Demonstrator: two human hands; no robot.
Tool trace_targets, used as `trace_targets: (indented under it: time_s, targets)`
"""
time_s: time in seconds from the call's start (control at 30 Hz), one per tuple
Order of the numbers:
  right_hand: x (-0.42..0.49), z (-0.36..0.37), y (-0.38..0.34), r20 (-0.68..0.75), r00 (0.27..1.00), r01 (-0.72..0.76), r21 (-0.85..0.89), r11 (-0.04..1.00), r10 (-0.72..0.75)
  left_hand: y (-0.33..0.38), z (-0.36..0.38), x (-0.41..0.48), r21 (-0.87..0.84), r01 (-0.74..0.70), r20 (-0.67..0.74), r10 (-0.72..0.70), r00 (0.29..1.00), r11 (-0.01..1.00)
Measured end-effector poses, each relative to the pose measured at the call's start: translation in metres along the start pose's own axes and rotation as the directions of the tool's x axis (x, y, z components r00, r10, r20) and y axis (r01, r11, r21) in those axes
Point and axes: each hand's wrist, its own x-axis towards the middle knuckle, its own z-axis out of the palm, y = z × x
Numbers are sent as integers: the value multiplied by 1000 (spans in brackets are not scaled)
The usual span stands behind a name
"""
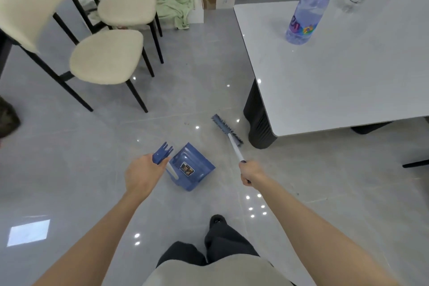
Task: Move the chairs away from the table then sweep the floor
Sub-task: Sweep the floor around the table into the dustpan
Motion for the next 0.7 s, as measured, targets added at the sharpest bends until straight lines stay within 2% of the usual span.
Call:
trace_targets:
  time_s: [0.17, 0.3, 0.57, 0.7]
  targets:
    - [42, 10, -48, -59, 998, 0, -96, 995, -6, 17, -5, 71, 20, -51, 43, 50, 998, 998]
    - [78, 28, -84, -106, 994, -13, -65, 998, 6, 25, -11, 133, 44, -113, 123, 107, 987, 993]
    - [115, 55, -162, -226, 958, -172, 38, 984, 176, 26, -27, 261, 84, -320, 340, 275, 899, 944]
    - [120, 73, -180, -178, 957, -238, -28, 971, 230, 27, -29, 299, 90, -363, 386, 303, 871, 928]
